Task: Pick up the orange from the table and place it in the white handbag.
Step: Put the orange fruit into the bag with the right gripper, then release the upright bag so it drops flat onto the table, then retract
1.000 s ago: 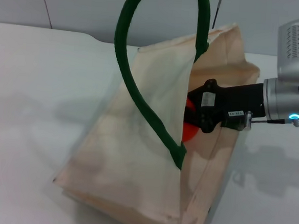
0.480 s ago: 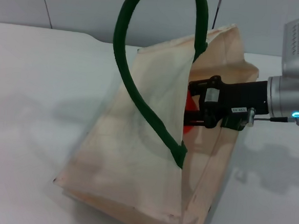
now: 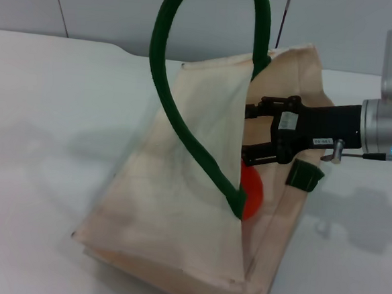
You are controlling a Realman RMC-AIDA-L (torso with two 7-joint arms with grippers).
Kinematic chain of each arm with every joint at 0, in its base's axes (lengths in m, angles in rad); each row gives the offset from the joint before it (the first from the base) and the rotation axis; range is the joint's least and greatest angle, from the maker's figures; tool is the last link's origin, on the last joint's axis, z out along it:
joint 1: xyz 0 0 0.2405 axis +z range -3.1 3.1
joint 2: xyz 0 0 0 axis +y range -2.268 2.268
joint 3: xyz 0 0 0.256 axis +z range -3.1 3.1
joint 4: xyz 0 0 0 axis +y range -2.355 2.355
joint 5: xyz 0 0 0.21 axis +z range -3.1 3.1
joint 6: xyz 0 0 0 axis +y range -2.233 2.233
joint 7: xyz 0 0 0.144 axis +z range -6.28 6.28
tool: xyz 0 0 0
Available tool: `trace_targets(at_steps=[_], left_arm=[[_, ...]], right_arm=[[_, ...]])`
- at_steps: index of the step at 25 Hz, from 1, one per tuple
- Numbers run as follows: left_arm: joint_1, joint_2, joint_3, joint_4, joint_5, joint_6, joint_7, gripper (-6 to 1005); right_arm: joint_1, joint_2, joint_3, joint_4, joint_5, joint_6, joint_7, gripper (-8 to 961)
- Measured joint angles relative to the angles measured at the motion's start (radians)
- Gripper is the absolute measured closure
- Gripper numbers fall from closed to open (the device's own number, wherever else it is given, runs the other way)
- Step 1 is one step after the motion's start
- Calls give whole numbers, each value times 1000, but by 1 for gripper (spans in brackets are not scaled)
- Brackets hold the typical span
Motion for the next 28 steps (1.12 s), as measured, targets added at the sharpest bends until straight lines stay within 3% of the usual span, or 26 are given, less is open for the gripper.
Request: trace_targets(at_steps=[6,12,14,18,21,26,28], left_arm=[[2,2,0,0,-1,0,-1,869],[23,3,0,-4,-2,-1,0,868],[33,4,0,-5,-6,-1,0,868],[58,6,0,-8,-34,-2,0,868],[76,6,1,-9,-47,-2,0,868],[101,2,0,-9,-62,-6,0,869],[112,-5,0,-9,-87,-8,0,869]], right_arm=[[-13,-1,-4,-21,-1,-19,2,70],[-113,-7,36,-120,0,-25,10,63],[-146,-15,72,-147,1,-9,11,64],[-207,-53,197,-161,2,14,12,65],[-220,-65,241,-165,2,18,11,66],[-240,-74,358,-169,14,13,-2,67],[-244,-68,481,-169,24,-9,-14,68]])
